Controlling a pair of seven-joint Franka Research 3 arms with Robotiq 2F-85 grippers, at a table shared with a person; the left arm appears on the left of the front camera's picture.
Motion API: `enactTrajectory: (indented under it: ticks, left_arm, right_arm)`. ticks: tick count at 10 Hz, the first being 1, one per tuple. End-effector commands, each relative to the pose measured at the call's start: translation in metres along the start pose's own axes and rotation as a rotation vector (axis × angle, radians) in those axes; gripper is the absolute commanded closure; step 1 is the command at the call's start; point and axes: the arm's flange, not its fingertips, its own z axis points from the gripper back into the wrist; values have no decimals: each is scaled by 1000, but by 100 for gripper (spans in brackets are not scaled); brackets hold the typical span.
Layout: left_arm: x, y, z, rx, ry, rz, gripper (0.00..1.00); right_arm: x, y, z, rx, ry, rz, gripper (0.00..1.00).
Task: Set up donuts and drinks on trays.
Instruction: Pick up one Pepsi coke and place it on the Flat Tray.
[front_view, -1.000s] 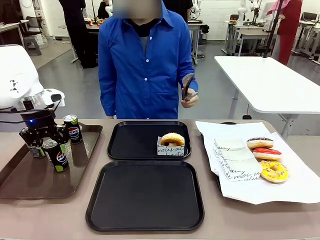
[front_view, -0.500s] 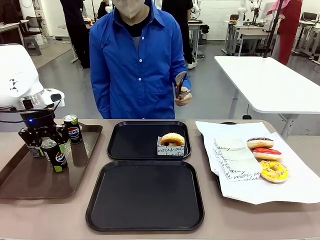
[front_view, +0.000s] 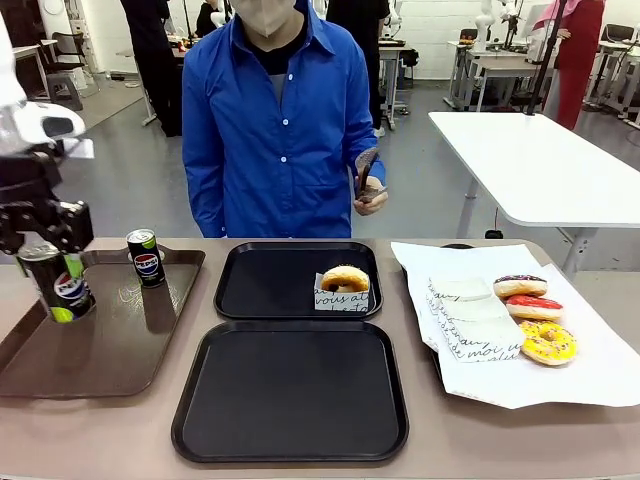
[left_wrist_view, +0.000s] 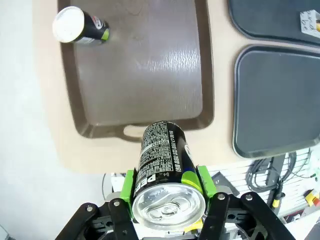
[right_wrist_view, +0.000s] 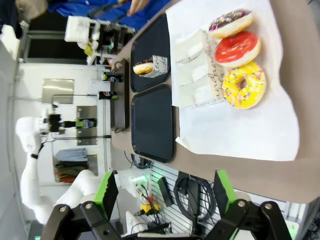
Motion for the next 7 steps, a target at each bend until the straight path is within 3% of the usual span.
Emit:
enactTrajectory:
  ticks: [1,2,3,7]
  left_arm:
    - [-4,11,10,-19,-32,-9,96]
    - [-2,18,11,-22,-31,31,96]
    - [-10,3,12,-3,-19,1,96]
    - [-10,3,12,-3,-19,1,96]
  right_arm:
    - [-3,-1,-2,1,1,-1,0]
    - [-3,-1,-2,1,1,-1,0]
    - [-3,-1,-2,1,1,-1,0]
    - [-3,-1,-2,1,1,-1,0]
